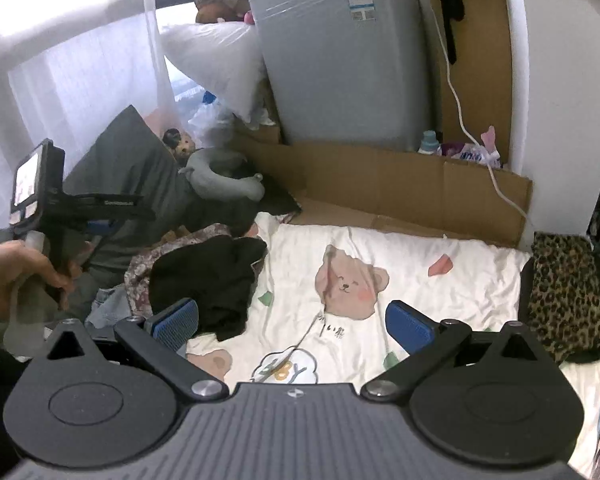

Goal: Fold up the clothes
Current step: 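Move the left tool toward the black garment with bear-print lining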

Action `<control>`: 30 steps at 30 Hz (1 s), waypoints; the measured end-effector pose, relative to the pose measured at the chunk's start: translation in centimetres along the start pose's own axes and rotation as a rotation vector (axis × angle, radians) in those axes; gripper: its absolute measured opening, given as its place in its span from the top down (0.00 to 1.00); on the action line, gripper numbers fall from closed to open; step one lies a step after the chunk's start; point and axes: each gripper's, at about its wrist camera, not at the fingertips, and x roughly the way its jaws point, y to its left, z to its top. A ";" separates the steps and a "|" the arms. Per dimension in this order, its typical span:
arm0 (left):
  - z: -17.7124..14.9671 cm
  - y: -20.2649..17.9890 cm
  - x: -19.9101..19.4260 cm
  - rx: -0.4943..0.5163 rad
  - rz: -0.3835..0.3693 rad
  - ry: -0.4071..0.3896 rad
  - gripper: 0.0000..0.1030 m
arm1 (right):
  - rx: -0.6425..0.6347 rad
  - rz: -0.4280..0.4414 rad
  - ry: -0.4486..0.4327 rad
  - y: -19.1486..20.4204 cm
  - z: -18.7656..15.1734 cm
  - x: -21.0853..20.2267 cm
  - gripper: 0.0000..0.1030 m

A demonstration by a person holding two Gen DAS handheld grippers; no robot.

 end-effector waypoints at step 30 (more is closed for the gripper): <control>-1.0 13.0 10.8 -0.350 0.198 0.013 0.11 | 0.034 0.043 0.118 -5.7 -1.3 8.5 0.08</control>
